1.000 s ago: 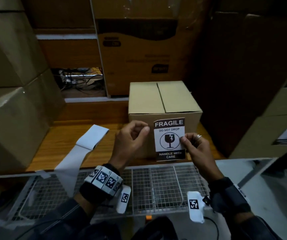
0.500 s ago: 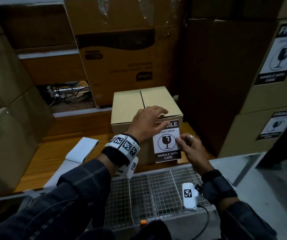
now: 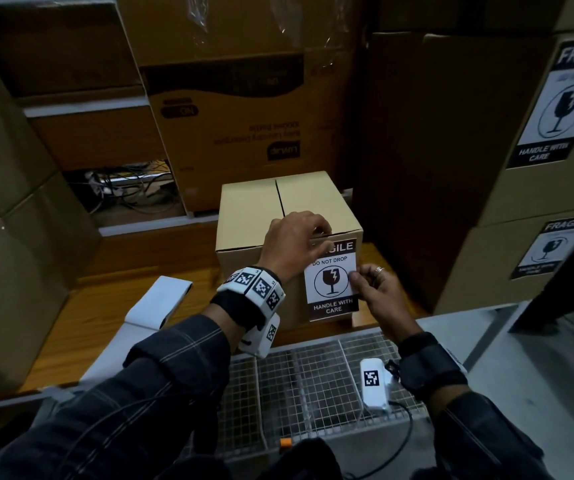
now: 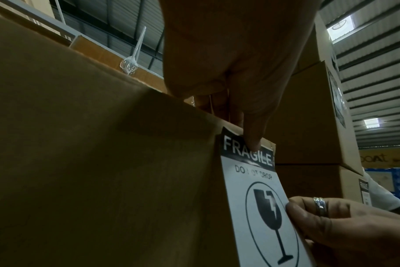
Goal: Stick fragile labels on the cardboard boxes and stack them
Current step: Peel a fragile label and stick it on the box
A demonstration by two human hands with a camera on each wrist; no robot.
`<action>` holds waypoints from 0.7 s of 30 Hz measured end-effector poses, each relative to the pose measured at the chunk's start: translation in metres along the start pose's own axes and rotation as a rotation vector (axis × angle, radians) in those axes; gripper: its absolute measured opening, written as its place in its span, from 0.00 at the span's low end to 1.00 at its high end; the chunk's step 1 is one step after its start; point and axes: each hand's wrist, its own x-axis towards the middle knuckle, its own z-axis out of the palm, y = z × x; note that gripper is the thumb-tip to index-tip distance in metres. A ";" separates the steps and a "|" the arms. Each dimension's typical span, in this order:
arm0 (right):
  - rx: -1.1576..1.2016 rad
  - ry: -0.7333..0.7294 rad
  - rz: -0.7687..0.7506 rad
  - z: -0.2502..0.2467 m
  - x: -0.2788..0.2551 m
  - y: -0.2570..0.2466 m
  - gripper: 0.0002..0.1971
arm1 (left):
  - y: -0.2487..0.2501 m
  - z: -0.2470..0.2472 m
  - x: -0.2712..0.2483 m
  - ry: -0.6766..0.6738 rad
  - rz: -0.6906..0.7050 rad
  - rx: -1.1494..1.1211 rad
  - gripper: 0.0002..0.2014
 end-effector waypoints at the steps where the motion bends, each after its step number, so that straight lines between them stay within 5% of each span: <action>1: 0.001 0.003 0.003 0.000 0.001 0.000 0.10 | 0.000 0.000 0.000 0.001 0.000 0.006 0.12; 21: 0.108 0.197 0.031 0.023 -0.009 0.010 0.14 | 0.002 0.000 -0.002 0.003 0.005 0.046 0.10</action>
